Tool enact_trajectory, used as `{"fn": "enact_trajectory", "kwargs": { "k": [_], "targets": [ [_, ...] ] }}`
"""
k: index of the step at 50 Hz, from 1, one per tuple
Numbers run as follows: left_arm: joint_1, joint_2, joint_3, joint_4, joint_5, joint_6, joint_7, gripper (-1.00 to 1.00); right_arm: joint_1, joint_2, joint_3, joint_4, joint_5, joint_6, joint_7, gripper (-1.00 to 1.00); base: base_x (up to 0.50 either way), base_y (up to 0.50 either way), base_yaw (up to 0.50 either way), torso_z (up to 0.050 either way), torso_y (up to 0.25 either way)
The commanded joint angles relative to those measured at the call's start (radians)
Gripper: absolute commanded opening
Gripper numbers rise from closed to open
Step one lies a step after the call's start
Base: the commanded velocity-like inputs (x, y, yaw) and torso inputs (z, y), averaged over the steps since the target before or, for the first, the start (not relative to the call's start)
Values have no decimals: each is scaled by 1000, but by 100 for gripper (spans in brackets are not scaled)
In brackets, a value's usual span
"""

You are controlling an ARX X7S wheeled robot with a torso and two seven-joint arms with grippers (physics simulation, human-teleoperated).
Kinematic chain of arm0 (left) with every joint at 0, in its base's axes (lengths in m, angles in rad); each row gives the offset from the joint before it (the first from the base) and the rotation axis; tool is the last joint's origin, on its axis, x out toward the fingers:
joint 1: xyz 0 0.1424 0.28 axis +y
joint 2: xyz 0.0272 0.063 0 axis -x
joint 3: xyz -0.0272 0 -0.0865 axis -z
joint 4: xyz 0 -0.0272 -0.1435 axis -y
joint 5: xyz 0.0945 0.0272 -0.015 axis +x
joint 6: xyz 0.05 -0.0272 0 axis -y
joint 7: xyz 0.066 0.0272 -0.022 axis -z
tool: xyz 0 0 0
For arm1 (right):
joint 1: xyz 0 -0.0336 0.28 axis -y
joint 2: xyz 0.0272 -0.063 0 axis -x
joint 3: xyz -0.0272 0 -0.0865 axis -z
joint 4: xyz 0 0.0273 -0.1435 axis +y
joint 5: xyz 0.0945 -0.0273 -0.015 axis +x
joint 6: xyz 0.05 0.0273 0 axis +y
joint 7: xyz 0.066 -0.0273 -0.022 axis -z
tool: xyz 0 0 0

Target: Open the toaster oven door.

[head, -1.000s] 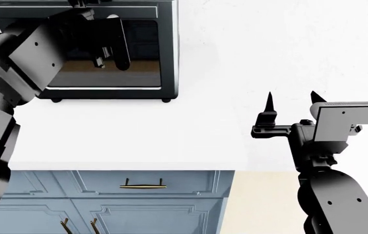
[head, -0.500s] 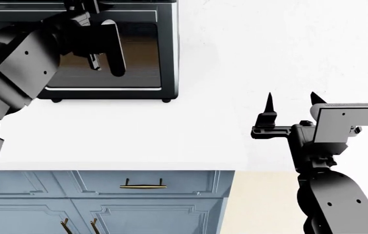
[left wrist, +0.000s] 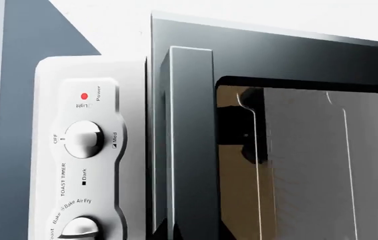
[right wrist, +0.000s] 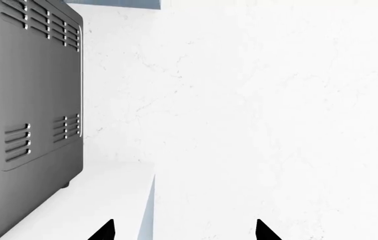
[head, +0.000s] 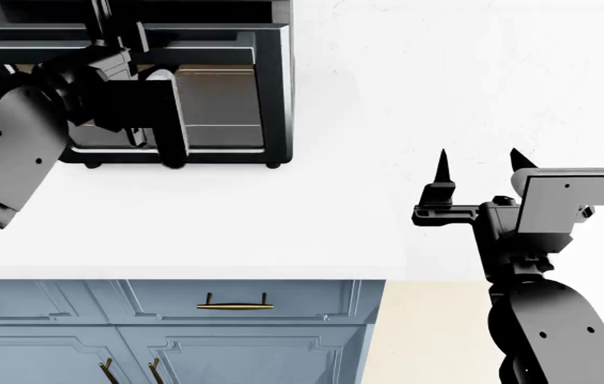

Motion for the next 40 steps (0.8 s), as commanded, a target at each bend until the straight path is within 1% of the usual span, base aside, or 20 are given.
{"fn": "enact_trajectory", "kwargs": {
  "k": [1, 11, 40],
  "targets": [
    [114, -97, 40, 263, -77, -104, 99, -100, 1, 1, -1, -13, 9, 4, 4, 100, 0, 0, 0, 0, 0],
    [170, -163, 38, 408, -98, -190, 138, -100, -9, 0, 0, -8, 14, -14, 5, 100, 0, 0, -2, 0, 0],
    [309, -306, 45, 697, -140, -362, 176, -100, -19, 1, 1, -9, 36, -33, 9, 100, 0, -1, -3, 0, 0]
  ]
}}
